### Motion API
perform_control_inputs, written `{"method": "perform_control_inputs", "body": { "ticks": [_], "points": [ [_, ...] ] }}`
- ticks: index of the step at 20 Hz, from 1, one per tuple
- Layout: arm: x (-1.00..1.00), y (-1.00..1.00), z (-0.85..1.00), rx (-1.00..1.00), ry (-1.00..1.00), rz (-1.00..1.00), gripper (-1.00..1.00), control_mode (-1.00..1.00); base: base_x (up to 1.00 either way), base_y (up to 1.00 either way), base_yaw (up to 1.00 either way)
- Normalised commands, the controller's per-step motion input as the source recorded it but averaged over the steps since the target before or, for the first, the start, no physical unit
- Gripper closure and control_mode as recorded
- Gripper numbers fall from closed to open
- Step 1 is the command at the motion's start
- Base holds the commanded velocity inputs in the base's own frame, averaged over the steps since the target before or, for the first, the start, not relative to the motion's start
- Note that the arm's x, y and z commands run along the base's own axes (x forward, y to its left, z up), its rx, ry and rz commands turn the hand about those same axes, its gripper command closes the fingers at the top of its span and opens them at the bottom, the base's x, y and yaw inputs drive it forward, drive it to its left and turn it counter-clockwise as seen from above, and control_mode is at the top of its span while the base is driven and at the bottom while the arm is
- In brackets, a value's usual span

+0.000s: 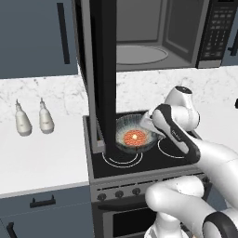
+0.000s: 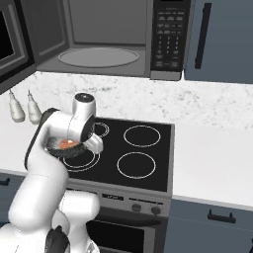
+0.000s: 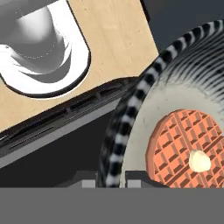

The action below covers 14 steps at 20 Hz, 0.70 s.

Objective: Open the microwave, place the bowl with waffle inside the microwave, then close the microwave door and turn it on.

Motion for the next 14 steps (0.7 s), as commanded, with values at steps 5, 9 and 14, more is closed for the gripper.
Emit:
{"method": "perform_control_inputs", "body": {
  "ticks": [5, 9, 14],
  "points": [
    [-0.34, -0.73, 0.68, 0.06, -0.29, -0.26, 1.0, -1.0, 0.0, 0.0, 0.0],
    [-0.42, -0.44, 0.89, 0.03, -0.3, -0.2, 1.0, -1.0, 0.0, 0.0, 0.0],
    [-0.5, -0.24, 1.0, 0.1, -0.15, -0.23, 1.0, -1.0, 0.0, 0.0, 0.0]
  ]
}}
